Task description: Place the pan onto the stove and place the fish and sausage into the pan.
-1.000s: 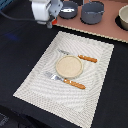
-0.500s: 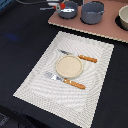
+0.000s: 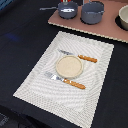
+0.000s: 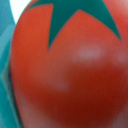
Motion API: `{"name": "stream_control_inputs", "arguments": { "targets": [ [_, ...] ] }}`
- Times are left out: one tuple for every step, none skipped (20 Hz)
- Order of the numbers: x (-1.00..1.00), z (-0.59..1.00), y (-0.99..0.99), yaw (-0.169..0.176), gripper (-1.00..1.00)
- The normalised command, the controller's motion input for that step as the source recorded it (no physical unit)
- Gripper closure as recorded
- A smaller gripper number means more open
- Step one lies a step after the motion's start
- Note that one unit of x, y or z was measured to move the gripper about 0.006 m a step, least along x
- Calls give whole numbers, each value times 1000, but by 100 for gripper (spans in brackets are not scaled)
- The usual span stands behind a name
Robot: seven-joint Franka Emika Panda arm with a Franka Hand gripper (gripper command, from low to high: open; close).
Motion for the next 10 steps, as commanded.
{"name": "stream_control_inputs", "arguments": {
  "targets": [
    [306, -160, 503, 0, 100],
    [249, -189, 486, 0, 100],
    [200, -231, 434, 0, 100],
    [149, -257, 400, 0, 100],
    [80, -289, 343, 0, 100],
    [26, -286, 343, 0, 100],
    [37, -220, 374, 0, 100],
    [0, -211, 417, 4, 100],
    [0, -137, 423, 6, 100],
    [0, -140, 369, 9, 100]
  ]
}}
